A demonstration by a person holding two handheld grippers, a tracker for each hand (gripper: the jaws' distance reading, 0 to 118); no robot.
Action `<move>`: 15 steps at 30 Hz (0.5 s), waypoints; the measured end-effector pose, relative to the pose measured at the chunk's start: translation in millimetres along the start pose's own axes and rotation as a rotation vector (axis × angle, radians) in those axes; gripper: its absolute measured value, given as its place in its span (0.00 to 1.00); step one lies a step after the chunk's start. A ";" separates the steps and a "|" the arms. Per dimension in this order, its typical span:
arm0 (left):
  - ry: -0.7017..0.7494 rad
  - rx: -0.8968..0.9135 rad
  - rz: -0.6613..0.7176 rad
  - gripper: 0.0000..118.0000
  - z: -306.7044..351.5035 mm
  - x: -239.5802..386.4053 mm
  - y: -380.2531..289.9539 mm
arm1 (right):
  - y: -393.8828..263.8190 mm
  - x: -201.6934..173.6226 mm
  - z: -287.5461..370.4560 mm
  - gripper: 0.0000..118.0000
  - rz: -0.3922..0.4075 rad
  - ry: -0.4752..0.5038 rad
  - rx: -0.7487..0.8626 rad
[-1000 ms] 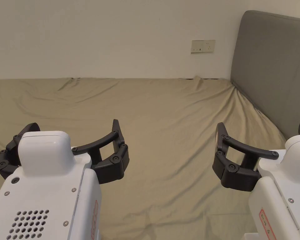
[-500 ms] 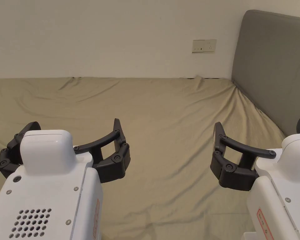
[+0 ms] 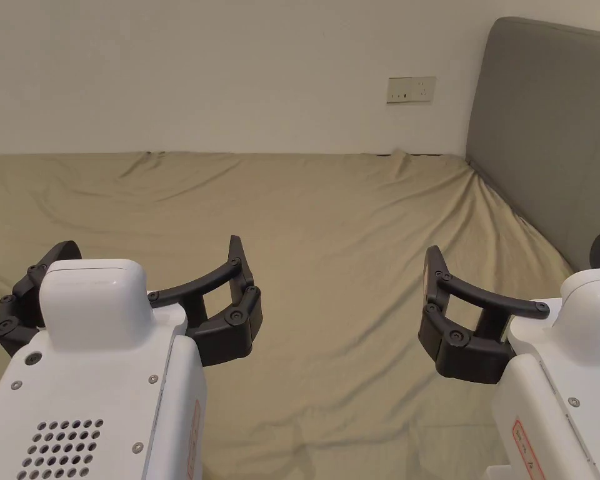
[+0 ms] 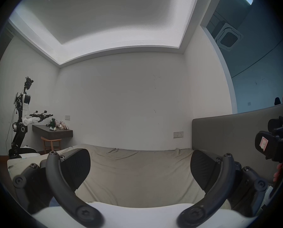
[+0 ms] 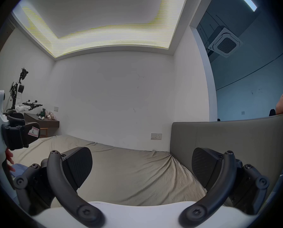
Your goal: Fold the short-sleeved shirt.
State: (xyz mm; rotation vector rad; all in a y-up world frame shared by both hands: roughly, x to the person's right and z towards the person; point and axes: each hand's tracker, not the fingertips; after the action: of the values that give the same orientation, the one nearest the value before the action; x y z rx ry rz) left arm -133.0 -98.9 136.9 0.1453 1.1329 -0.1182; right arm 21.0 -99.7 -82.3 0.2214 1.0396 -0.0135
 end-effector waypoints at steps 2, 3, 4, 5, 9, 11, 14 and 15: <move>0.002 0.000 -0.002 1.00 0.3 -0.1 0.1 | -0.1 -0.5 0.2 1.00 0.001 0.000 0.001; 0.002 0.000 -0.003 1.00 0.5 -0.5 0.0 | 0.0 -1.2 0.4 1.00 0.001 0.001 0.002; 0.003 0.000 -0.004 1.00 0.6 -0.7 0.0 | -0.1 -1.0 0.5 1.00 0.001 0.001 0.002; 0.003 0.000 -0.005 1.00 0.8 -0.8 0.0 | -0.2 -0.9 0.6 1.00 0.001 0.002 0.002; 0.000 0.002 -0.003 1.00 1.4 -0.8 0.2 | -0.2 -1.5 0.8 1.00 0.004 0.002 0.001; -0.001 0.003 -0.003 1.00 1.7 -0.5 0.3 | -0.1 -2.5 1.3 1.00 0.005 0.001 0.001; -0.002 -0.002 -0.006 1.00 1.5 -0.2 0.2 | 0.8 -2.5 1.6 1.00 0.004 0.013 0.000; -0.001 -0.005 -0.007 1.00 1.4 -0.2 0.0 | 2.6 -2.8 0.3 1.00 -0.008 0.023 -0.011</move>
State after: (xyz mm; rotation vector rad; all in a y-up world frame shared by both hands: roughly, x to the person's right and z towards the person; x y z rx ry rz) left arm -131.9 -99.1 137.7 0.1368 1.1324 -0.1216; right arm 20.1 -97.5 -79.3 0.2077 1.0637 -0.0125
